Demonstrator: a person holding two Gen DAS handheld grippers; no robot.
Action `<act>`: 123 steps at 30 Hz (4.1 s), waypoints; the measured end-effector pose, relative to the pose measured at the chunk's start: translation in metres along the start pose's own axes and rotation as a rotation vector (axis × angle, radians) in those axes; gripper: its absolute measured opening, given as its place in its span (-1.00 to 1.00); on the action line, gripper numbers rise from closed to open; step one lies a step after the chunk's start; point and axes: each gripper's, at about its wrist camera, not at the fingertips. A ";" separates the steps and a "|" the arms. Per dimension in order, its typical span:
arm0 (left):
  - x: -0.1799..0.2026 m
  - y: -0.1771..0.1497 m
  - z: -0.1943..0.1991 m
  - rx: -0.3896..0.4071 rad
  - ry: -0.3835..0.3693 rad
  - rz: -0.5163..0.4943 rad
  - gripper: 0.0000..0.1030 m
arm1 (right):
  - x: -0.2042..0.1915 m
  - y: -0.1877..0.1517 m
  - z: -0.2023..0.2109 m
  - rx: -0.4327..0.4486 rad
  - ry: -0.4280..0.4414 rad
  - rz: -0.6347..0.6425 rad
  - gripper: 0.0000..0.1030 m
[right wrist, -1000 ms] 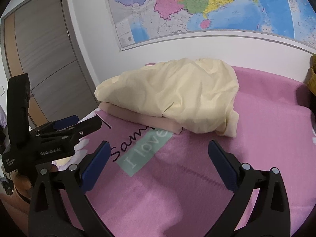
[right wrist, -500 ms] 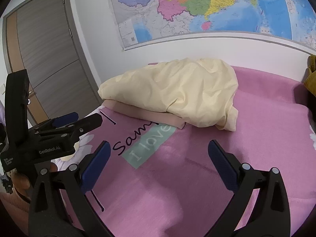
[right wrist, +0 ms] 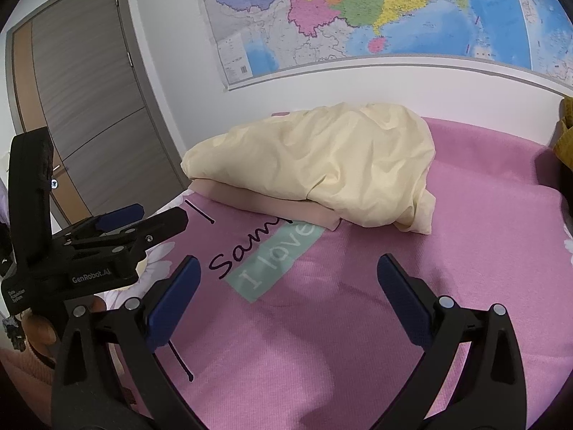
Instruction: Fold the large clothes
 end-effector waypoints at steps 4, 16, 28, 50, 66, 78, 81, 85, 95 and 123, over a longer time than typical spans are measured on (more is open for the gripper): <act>-0.001 0.000 0.000 0.001 -0.002 -0.001 0.86 | 0.000 0.001 0.001 0.001 -0.001 -0.005 0.89; 0.001 0.001 0.001 0.001 -0.004 0.000 0.86 | 0.000 0.001 0.002 0.005 -0.002 -0.009 0.89; 0.003 0.003 0.004 0.010 -0.002 -0.001 0.86 | 0.000 0.001 0.002 0.012 -0.004 -0.012 0.89; 0.002 0.001 0.005 0.013 0.003 0.003 0.86 | -0.001 0.002 0.002 0.011 -0.001 -0.016 0.89; 0.003 0.000 0.006 0.011 0.005 0.002 0.86 | -0.001 0.000 0.002 0.012 -0.003 -0.019 0.89; 0.003 -0.001 0.006 0.012 0.006 0.001 0.86 | -0.002 0.000 0.002 0.013 -0.002 -0.021 0.89; 0.003 -0.001 0.005 0.012 0.006 0.001 0.86 | -0.003 0.000 0.002 0.014 -0.005 -0.022 0.89; 0.003 -0.001 0.006 0.013 0.006 0.002 0.86 | -0.003 0.000 0.002 0.015 -0.005 -0.023 0.89; 0.003 -0.001 0.005 0.011 0.006 0.002 0.86 | -0.004 0.000 0.003 0.017 -0.001 -0.026 0.89; 0.003 -0.002 0.006 0.011 0.014 0.005 0.86 | -0.005 0.001 0.005 0.022 0.003 -0.023 0.89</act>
Point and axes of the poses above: each gripper's, at about its wrist camera, not at the fingertips, and z roughly against the way its jaws point, x to its right, y to its top, and after that the axes turned 4 degrees about -y, right-handed
